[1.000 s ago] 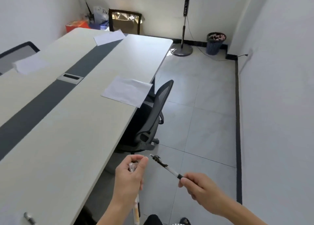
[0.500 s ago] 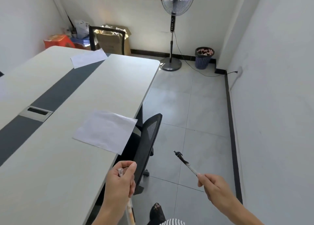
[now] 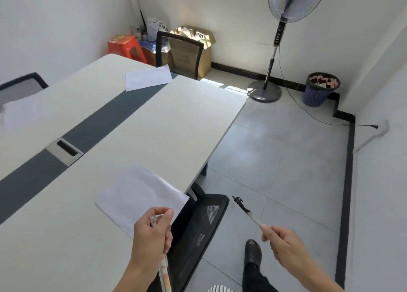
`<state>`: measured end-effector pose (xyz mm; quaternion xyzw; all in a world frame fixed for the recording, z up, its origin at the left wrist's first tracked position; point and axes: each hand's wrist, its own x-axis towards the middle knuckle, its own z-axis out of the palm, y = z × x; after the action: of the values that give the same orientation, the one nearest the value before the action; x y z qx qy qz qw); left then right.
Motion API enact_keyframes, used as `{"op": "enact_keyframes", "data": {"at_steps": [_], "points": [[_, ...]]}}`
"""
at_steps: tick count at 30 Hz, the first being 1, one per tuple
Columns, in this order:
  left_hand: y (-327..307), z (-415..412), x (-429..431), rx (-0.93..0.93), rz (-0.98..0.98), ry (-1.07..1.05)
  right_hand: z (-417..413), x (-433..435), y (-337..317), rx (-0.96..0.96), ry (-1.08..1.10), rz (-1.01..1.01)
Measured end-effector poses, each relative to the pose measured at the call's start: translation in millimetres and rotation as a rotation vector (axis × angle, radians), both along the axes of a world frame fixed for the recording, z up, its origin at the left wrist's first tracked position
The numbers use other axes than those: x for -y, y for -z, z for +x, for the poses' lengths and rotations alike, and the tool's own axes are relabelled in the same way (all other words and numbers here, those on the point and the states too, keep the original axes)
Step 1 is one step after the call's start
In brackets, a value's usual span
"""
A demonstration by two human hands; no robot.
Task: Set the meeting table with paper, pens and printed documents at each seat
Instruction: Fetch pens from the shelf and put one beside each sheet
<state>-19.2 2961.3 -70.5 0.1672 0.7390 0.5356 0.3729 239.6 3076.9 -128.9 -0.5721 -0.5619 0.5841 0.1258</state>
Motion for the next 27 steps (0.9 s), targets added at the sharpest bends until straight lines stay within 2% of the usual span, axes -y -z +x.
{"op": "enact_keyframes", "data": {"at_steps": [6, 12, 18, 23, 27], "points": [[-6, 10, -63, 0.029, 0.002, -0.247, -32, -136, 11, 0.101, -0.283, 0.042], [-10, 18, -68, 0.072, -0.027, -0.503, -134, -218, 17, 0.159, -0.637, 0.137], [-16, 0, -36, 0.045, -0.044, -0.7, -257, -232, 35, 0.292, -0.836, 0.43], [-14, -26, -11, 0.024, -0.013, -0.83, -328, -219, 61, 0.382, -0.836, 0.505], [-1, -43, -2, 0.056, -0.001, -0.893, -353, -207, 94, 0.498, -0.893, 0.513]]}}
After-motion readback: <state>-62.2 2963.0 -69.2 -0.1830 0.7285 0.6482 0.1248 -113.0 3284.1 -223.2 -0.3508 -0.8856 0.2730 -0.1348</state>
